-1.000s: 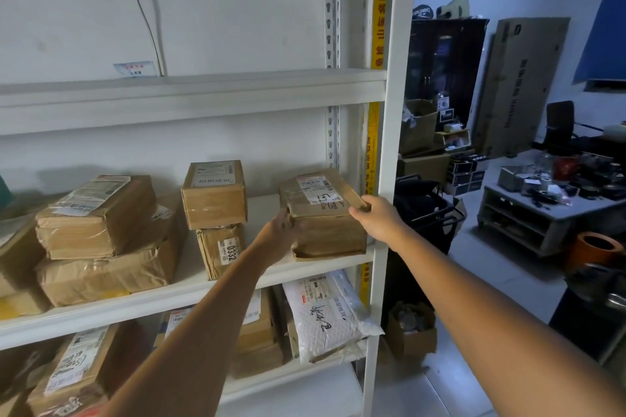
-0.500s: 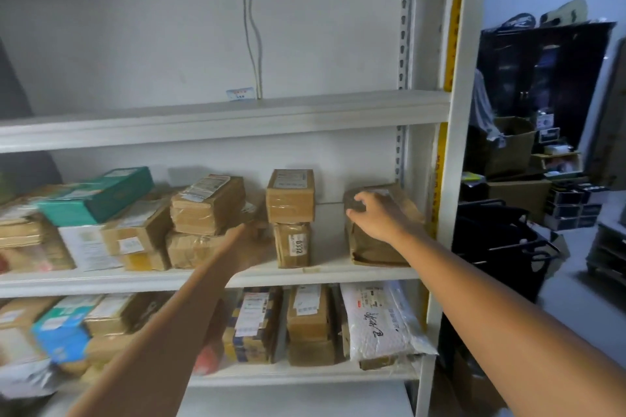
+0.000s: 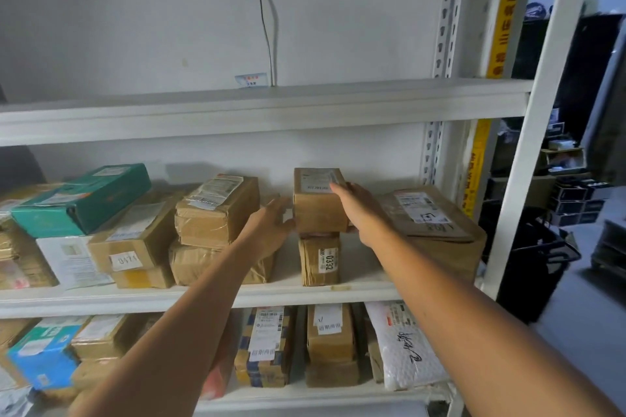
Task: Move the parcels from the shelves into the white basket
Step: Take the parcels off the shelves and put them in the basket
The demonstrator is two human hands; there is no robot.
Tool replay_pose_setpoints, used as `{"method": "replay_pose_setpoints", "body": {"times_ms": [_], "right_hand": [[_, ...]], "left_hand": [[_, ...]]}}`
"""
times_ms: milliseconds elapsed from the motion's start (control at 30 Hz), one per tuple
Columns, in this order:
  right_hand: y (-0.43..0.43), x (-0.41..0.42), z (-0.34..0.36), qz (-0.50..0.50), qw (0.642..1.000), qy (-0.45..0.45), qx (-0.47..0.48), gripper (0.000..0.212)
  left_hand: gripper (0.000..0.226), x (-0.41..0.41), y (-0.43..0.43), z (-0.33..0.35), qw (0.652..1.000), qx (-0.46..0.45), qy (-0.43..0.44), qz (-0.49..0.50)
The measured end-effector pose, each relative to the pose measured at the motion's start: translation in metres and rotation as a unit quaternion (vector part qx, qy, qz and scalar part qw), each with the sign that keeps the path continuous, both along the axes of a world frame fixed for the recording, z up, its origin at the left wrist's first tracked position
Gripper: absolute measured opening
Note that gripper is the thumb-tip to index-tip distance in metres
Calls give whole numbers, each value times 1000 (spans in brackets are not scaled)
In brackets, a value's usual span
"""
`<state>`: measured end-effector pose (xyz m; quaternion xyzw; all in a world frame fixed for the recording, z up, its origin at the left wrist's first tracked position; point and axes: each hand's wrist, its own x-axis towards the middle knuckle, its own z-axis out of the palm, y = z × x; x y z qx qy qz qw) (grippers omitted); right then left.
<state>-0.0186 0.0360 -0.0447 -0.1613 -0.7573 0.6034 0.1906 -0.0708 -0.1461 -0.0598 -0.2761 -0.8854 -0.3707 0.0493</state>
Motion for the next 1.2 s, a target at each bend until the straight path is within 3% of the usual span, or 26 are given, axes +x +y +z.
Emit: {"method": "replay_pose_setpoints", "body": {"times_ms": [167, 333, 467, 533, 633, 767, 967, 1200], "right_hand": [[-2, -4, -3, -16, 999, 12, -43, 29], [-4, 9, 0, -21, 998, 51, -34, 32], [-16, 43, -5, -14, 995, 102, 9, 9], [-26, 61, -12, 20, 992, 122, -1, 5], [-50, 81, -25, 80, 988, 128, -34, 17], [-96, 104, -53, 143, 979, 122, -79, 14], [-199, 117, -102, 254, 960, 76, -93, 45], [-337, 120, -127, 374, 922, 58, -79, 28]], "left_hand": [[45, -4, 6, -3, 999, 40, -19, -10], [45, 6, -6, 0, 1000, -4, -13, -6], [46, 32, -31, -7, 997, 29, -63, 40], [48, 53, -48, -15, 994, 49, -76, 58], [47, 86, -83, -28, 991, 8, -35, 129], [47, 130, -142, -46, 977, -34, -57, 203], [45, 184, -248, -75, 943, -104, -47, 314], [39, 231, -377, -86, 891, -136, -58, 429]]}}
